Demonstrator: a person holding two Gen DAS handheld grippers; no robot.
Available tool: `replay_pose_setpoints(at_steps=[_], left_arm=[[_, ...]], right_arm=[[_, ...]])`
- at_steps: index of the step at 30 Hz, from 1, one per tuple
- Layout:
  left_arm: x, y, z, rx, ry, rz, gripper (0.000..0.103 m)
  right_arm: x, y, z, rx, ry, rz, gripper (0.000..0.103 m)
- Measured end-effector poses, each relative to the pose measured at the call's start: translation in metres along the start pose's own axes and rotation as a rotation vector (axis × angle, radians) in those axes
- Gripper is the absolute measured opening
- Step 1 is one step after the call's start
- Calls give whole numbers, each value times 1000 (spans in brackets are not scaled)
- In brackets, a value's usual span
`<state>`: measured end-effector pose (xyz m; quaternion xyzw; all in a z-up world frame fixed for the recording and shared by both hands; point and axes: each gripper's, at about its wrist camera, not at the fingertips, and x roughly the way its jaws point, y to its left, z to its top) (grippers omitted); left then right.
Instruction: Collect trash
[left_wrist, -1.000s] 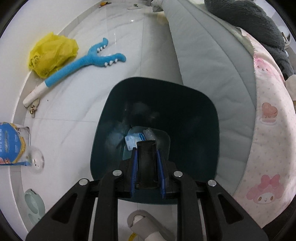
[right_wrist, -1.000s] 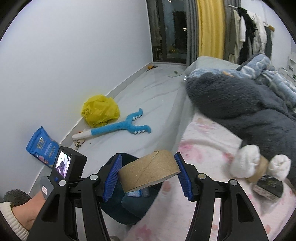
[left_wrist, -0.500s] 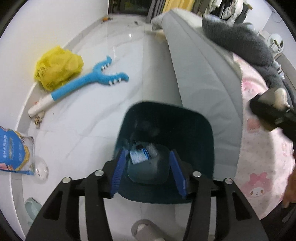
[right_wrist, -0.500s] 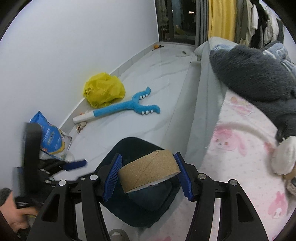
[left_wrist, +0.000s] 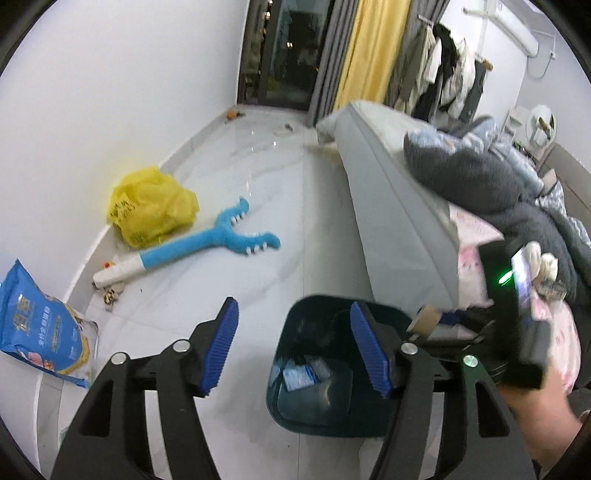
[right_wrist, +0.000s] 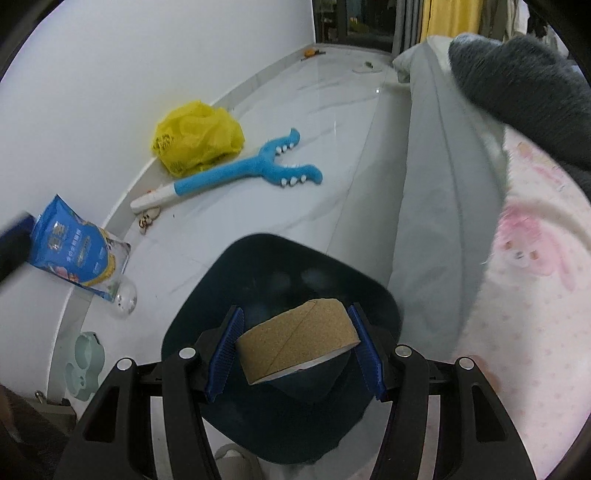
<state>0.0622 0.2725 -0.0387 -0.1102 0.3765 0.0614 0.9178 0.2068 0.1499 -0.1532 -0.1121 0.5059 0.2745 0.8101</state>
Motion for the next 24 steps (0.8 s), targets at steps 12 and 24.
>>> replay_pose_setpoints(at_steps=[12,24], left_arm=[[-43,-6,20,8,-141,-16,68],[-60,-12,31,-8,-216,-56,62]], right_arm=[[46,6,-21,-44,155,-49,59],[30,13,-21,-77,132,-21,82]])
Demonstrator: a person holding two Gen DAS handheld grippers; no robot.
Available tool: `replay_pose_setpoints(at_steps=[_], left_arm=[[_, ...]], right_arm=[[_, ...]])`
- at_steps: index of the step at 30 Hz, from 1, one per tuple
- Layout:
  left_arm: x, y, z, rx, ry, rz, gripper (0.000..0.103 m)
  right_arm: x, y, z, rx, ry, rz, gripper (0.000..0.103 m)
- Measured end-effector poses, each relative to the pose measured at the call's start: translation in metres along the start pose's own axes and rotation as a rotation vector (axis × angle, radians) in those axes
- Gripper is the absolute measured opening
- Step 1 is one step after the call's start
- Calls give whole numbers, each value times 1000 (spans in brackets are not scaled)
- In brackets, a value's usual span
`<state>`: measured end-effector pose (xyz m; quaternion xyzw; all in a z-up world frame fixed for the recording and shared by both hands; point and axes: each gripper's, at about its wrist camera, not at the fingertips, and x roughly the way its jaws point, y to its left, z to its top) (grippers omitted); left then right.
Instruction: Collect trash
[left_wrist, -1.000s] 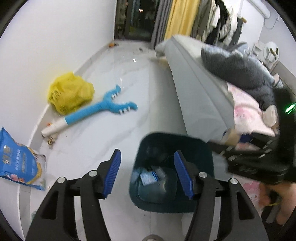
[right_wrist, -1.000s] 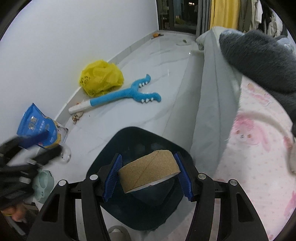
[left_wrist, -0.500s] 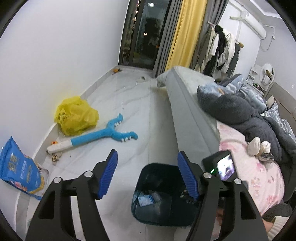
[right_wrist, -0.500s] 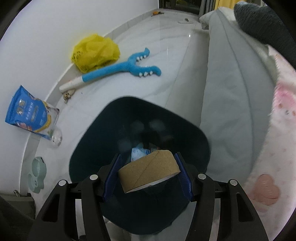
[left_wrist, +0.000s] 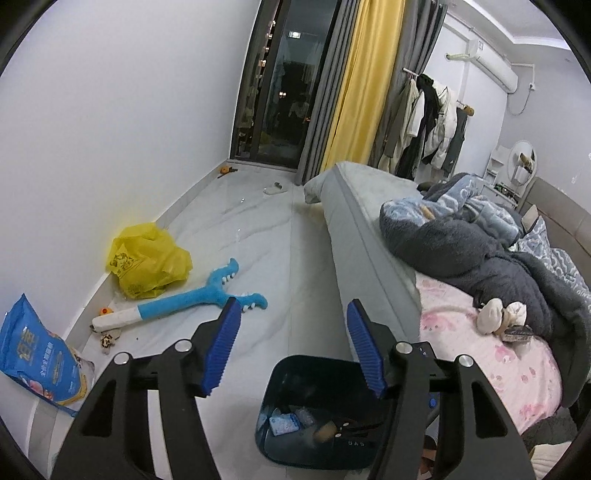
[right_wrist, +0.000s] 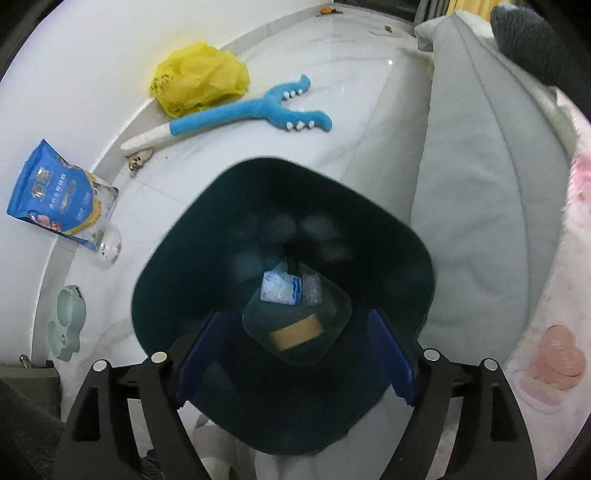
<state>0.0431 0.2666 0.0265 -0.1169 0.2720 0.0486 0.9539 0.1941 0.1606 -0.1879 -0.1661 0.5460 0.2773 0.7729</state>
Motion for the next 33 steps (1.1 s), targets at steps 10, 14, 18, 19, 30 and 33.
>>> replay_pose_setpoints(at_steps=[10,14,18,19,30,33], left_arm=[[0,-23,11,-13,-52,-33,62],[5,-36,13,-13,-53,-57,63],[11,-51,15,-3,-49,-81,67],[14,-57,15,4,-47,-89,67],[41,-112,7,53,5,-167,71],[48,-127,5,59,17,-194,72]], right_arm=[[-58,-5,-1,-42,-160,58,84],[-82,-15,-6,-54,-220,51,85],[-102,-33,-13,-49,-272,38,86],[-106,-37,-15,-43,-282,34,86],[-157,-108,-34,3,-391,-41,90],[-167,-125,-41,8,-410,-75,90]])
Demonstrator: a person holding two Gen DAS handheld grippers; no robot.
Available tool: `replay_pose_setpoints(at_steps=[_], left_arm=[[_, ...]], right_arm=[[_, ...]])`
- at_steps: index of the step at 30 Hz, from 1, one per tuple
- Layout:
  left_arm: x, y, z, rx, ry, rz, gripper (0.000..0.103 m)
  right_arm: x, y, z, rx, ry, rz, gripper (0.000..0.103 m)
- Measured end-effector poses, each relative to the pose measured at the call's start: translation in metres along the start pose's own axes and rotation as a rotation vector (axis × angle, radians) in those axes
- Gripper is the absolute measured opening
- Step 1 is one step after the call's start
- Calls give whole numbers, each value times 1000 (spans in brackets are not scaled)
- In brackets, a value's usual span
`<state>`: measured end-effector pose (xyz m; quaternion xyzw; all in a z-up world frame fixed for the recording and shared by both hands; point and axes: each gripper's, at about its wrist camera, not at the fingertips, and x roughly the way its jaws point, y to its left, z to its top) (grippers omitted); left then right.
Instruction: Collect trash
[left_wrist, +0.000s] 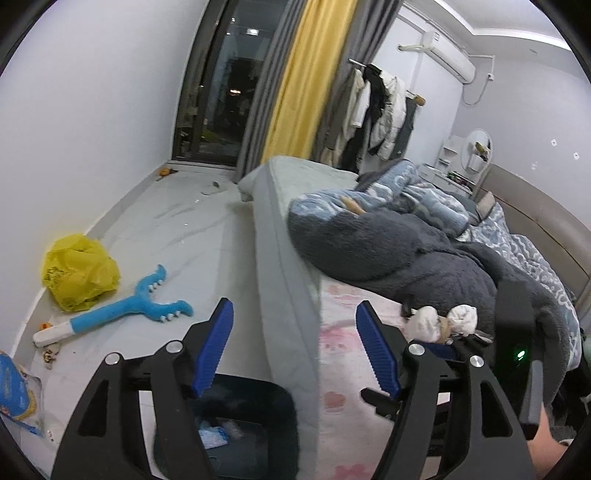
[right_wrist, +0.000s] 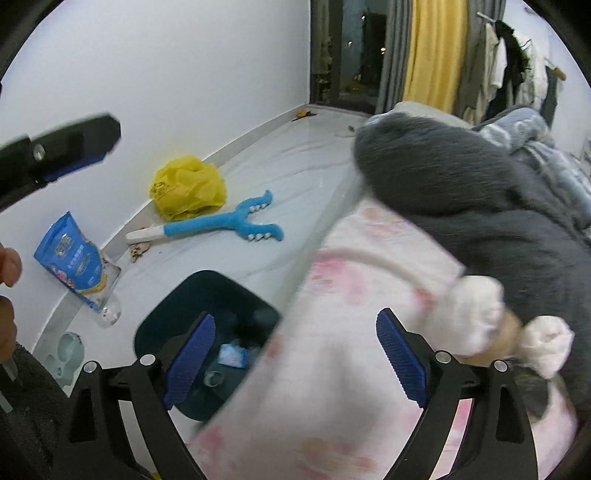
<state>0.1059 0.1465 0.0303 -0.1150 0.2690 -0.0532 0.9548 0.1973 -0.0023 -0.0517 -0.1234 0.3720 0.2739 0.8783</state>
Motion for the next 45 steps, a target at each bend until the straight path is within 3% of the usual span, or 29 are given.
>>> replay_pose_setpoints(at_steps=[14,23,33,45], left_arm=[[54,-60,-7,65,70,-96,75],[86,-91,-17,96,124,-157,75],[128,-120,-35,89,214,-201,73],[158,-135,-42,56,276,-238,43]], right_arm=[[-49,-114,-15,107,-83,-140,93],[-51,-163,-22,178,-79,-160,94],[-35,-215,-37,326,-40,-122,94],[-18,-247,-52,410,-8,-44,94]])
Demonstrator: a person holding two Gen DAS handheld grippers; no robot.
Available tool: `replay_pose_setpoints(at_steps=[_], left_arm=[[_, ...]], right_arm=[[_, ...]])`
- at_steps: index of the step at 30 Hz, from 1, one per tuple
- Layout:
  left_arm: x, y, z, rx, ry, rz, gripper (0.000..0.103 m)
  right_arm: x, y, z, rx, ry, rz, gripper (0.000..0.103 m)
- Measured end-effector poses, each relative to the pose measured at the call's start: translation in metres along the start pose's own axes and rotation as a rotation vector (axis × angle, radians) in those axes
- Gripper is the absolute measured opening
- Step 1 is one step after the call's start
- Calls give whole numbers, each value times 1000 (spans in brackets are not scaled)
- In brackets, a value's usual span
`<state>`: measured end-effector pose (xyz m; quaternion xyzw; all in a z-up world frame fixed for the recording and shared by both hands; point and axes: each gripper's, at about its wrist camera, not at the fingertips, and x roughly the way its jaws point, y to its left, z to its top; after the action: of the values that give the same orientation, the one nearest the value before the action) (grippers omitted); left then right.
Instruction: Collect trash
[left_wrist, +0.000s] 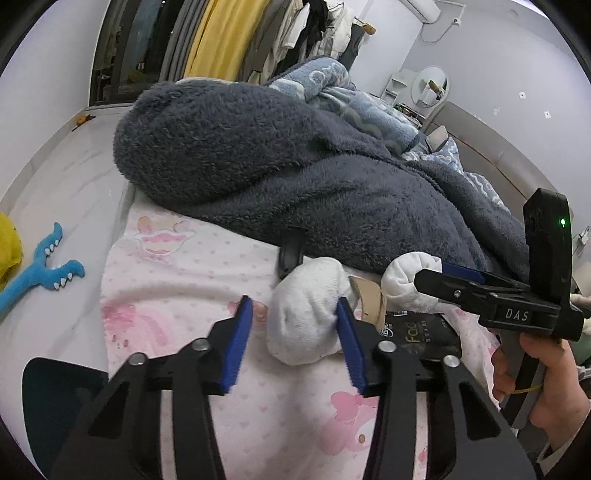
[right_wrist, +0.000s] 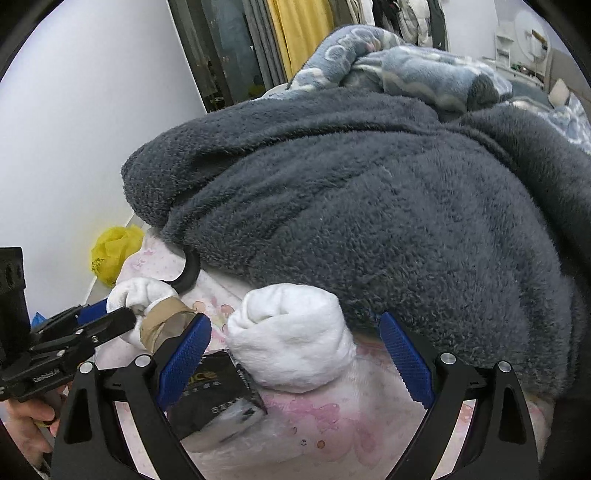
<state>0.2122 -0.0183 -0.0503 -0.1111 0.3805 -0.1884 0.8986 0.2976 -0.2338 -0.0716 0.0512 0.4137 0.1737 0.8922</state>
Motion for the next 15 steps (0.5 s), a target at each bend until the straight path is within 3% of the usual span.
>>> replay_pose_setpoints(at_steps=[1,6,15], left_arm=[[0,-2,0,9,-3,1,37],[-2,-11,0,54,-20,32,31],[-24,-27,6,140,-89,66,29]], right_arm=[[1,-1,-1,4,3,7,94],[6,-3,-3,48,24,69,92],[13,-3,-4,67,55,57,68]])
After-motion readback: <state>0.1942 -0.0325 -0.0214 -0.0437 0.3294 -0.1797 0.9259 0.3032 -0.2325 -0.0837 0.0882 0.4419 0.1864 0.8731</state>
